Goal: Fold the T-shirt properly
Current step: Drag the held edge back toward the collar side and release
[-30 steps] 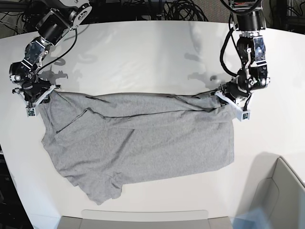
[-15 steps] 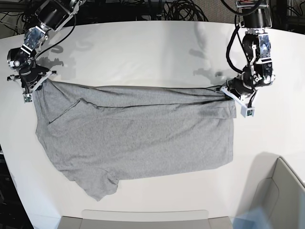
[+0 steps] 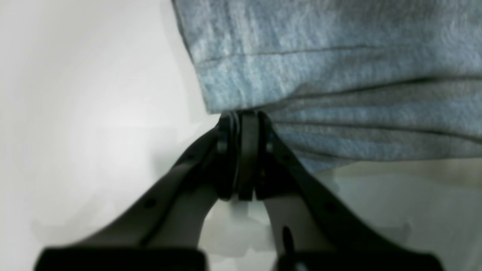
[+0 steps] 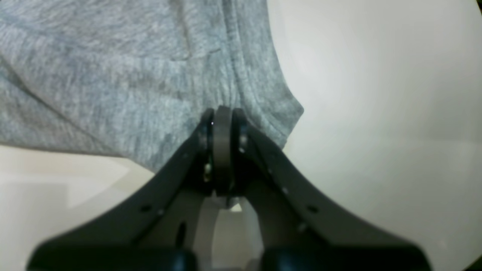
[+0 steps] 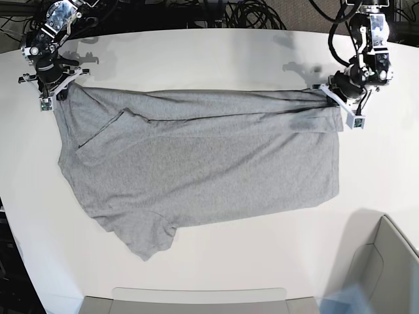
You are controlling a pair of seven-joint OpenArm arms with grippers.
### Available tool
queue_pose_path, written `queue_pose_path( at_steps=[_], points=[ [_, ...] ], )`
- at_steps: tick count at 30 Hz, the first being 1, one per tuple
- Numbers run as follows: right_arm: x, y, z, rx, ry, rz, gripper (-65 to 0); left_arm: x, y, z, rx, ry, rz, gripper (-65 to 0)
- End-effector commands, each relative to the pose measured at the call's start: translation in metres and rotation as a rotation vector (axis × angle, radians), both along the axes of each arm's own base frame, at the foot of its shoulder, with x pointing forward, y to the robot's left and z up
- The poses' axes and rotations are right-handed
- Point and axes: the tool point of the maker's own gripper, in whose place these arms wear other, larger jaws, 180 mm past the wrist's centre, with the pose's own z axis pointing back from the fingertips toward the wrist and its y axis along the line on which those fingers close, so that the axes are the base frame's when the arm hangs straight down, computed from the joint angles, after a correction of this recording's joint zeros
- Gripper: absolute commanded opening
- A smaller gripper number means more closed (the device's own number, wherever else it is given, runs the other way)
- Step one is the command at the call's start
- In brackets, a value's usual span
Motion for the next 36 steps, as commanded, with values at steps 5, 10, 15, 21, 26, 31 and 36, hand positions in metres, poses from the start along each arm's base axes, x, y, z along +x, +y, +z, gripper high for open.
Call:
queue_pose_path(
  at_steps=[5,10,15,21,26,31,36],
  points=[
    [-0.08,-0.007,-0.034,-0.049,0.304,-0.005,-64.0,-0.049,0.034,-0.008,0.097,0.162,0.021,-65.0],
    [-0.1,-0.005,-0.029,-0.062,0.321,-0.023,-64.0,-0.059,0.047,-0.005,0.133,0.192,0.005,-65.0],
    [-0.096,-0.012,-0.013,-0.072,0.256,-0.121,-63.9,-0.057,0.051,-0.002,0.144,0.19,0.0,-65.0],
    [-0.085,-0.023,0.011,-0.128,0.198,-0.141,-63.7,-0.052,0.036,0.017,0.154,0.132,-0.056,-44.0],
    [-0.073,-0.025,0.026,-0.156,0.154,-0.134,-63.6,-0.037,0.039,0.054,0.197,0.023,-0.061,-35.0],
    [-0.066,-0.026,0.03,-0.16,0.135,-0.14,-63.6,-0.033,0.045,0.059,0.208,0.005,-0.046,-35.1],
    [-0.059,-0.028,0.04,-0.181,0.109,-0.138,-63.6,-0.032,0.045,0.06,0.209,0.0,-0.046,-35.1]
  ],
)
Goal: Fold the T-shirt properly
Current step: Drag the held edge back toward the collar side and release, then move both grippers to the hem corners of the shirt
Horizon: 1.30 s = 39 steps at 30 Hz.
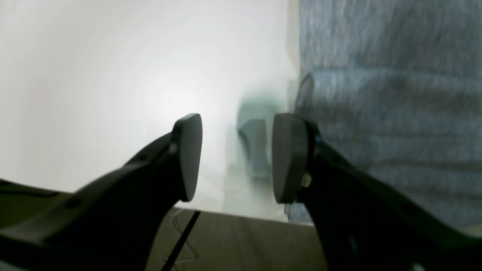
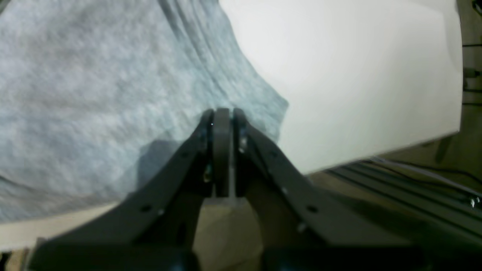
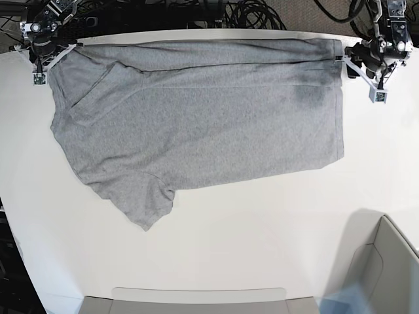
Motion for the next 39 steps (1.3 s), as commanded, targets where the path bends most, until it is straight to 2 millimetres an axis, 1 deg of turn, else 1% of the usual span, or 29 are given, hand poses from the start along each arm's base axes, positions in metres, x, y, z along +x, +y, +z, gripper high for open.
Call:
queue_pose_path(
  at_steps=[1,4,7,9,11,12,14,18,21,24,27,28,31,34,35,37,38,39],
  points=[
    [0.012,-0.003,0.018,-0.035,-0.05,0.029,-63.6,0.008,0.006,0.01,0.026,-0.033,-0.012,-35.1],
    [0.015,-0.001,0.028,-0.055,-0.075,0.03,-62.3,0.008,0.006,0.01,0.026,-0.033,-0.012,-35.1],
    [0.019,-0.002,0.045,-0.094,-0.103,0.038,-54.9,0.008,0.006,0.01,0.026,-0.033,-0.012,-35.1],
    [0.02,-0.003,0.052,-0.108,-0.119,0.04,-49.6,0.009,0.006,0.01,0.026,-0.036,-0.012,-35.1],
    [0.018,-0.011,0.06,-0.129,-0.134,0.012,-45.8,0.009,0.006,0.01,0.026,-0.036,-0.012,-35.1],
    [0.022,-0.014,0.066,-0.135,-0.161,-0.002,-45.0,0.012,0.005,0.013,0.027,-0.046,-0.016,-35.1],
    [0.034,-0.021,0.082,-0.154,-0.229,-0.029,-45.0,0.025,0.0,0.023,0.029,-0.092,-0.034,-35.1],
    [0.069,-0.023,0.116,-0.189,-0.36,-0.034,-44.9,0.056,-0.023,0.048,-0.002,-0.224,-0.05,-35.1],
    [0.104,-0.014,0.136,-0.196,-0.433,0.002,-44.9,0.076,-0.035,0.06,-0.031,-0.296,-0.046,-35.1],
    [0.145,0.014,0.147,-0.221,-0.434,0.111,-44.9,0.087,-0.041,0.065,-0.052,-0.32,-0.036,-35.1],
    [0.188,0.048,0.153,-0.215,-0.442,0.233,-44.9,0.095,-0.044,0.068,-0.07,-0.304,-0.021,-35.1],
    [0.203,0.061,0.15,-0.197,-0.442,0.277,-44.9,0.099,-0.048,0.069,-0.085,-0.305,-0.013,-35.1],
    [0.247,0.103,0.122,-0.114,-0.386,0.444,-44.9,0.112,-0.057,0.075,-0.127,-0.33,0.015,-35.1],
    [0.272,0.144,0.083,-0.066,-0.278,0.603,-44.9,0.115,-0.068,0.073,-0.17,-0.334,0.033,-35.2],
    [0.279,0.148,0.077,-0.066,-0.27,0.601,-44.9,0.115,-0.07,0.072,-0.179,-0.334,0.037,-35.2],
    [0.293,0.151,0.06,-0.047,-0.248,0.57,-44.9,0.118,-0.078,0.071,-0.205,-0.345,0.046,-35.2],
    [0.298,0.151,0.051,-0.021,-0.24,0.545,-44.9,0.117,-0.081,0.069,-0.218,-0.345,0.052,-35.2],
    [0.3,0.144,0.043,-0.004,-0.228,0.519,-44.9,0.117,-0.084,0.068,-0.228,-0.345,0.056,-35.2]
  ],
)
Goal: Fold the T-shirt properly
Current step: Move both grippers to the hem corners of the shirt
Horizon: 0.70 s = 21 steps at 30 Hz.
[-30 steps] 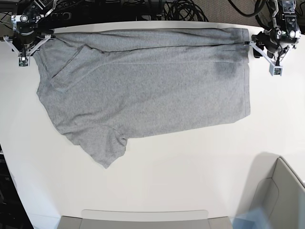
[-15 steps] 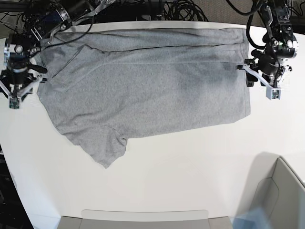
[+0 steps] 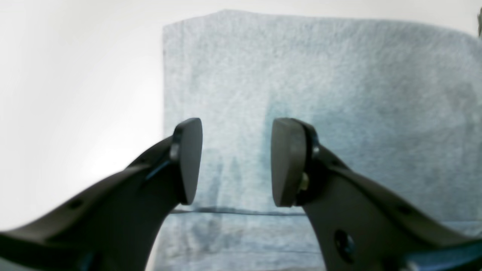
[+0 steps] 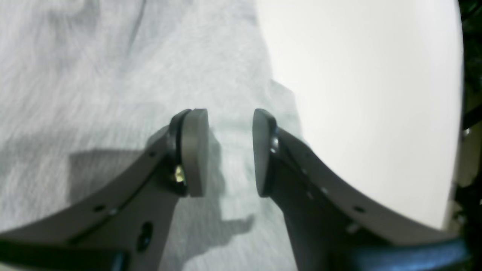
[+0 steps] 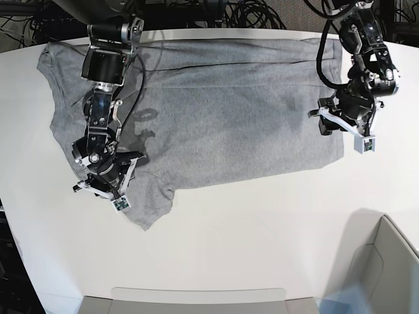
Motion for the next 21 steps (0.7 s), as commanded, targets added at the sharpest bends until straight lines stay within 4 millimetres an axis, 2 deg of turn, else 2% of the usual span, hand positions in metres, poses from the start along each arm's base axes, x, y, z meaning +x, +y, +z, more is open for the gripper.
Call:
queue_pose_path(
  at_steps=[1,4,7,9,13,17,19,21],
  points=[
    [0.015,-0.019,0.015,-0.012,-0.047,-0.049,-44.9,0.005,-0.001,0.008,0.001,-0.03,0.001,-35.2],
    [0.01,-0.042,-0.008,0.0,0.012,-0.115,-44.9,0.004,-0.007,0.005,-0.019,-0.025,0.004,-35.2],
    [-0.003,-0.049,-0.026,-0.007,0.061,-0.127,-44.9,0.004,-0.007,0.004,-0.022,-0.023,0.007,-35.2],
    [-0.024,-0.05,-0.045,-0.016,0.105,-0.124,-44.9,0.004,-0.007,0.004,-0.022,-0.023,0.007,-35.2],
    [-0.057,-0.052,-0.055,-0.048,0.125,-0.1,-44.9,0.004,-0.007,0.004,-0.022,-0.022,0.008,-35.2],
    [-0.081,-0.029,-0.043,-0.044,0.104,-0.007,-44.9,0.004,-0.005,0.004,-0.016,-0.021,0.007,-35.2],
    [-0.087,-0.023,-0.029,-0.054,0.066,0.015,-44.9,0.004,-0.005,0.004,-0.016,-0.021,0.007,-35.2],
    [-0.083,-0.018,-0.009,-0.061,0.005,0.022,-44.9,0.004,-0.005,0.004,-0.017,-0.02,0.008,-35.2]
  ],
)
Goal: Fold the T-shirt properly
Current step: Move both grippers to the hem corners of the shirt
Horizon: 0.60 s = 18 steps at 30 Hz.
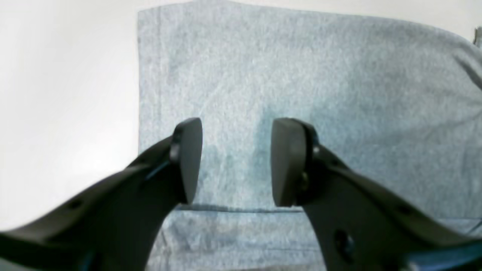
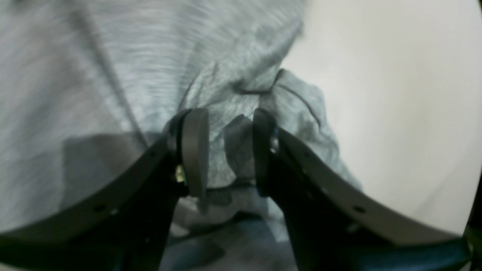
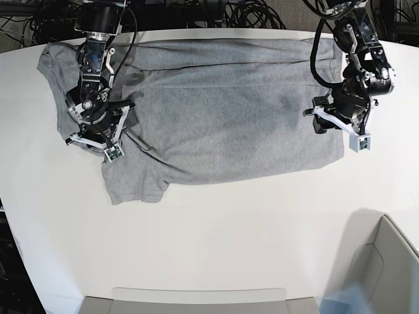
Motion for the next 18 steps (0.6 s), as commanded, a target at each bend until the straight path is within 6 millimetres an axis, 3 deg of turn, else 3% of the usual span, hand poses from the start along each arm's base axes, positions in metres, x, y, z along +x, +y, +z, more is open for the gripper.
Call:
queue_pose_path(
  at_steps=[1,7,12,15,18],
  points=[
    [0.022,0.0,0.031,0.005,-0.108,-0.004,-44.9,0.006,0.003,0.008,0.012,-0.03,0.001,-35.2],
    [0.079,-0.001,0.112,-0.009,-0.323,-0.009,-43.7,0.006,0.002,0.008,0.012,-0.032,0.0,-35.2],
    [0.114,-0.031,0.119,-0.054,-0.225,-0.082,-33.5,0.006,0.003,0.009,0.014,-0.032,-0.001,-35.2],
    [0.133,-0.034,0.111,0.013,-0.179,-0.09,-32.6,0.006,0.003,0.009,0.014,-0.032,-0.001,-35.2],
    [0.138,-0.044,0.097,0.116,-0.139,-0.118,-32.6,0.006,0.001,0.008,0.01,-0.031,-0.003,-35.2]
  ],
)
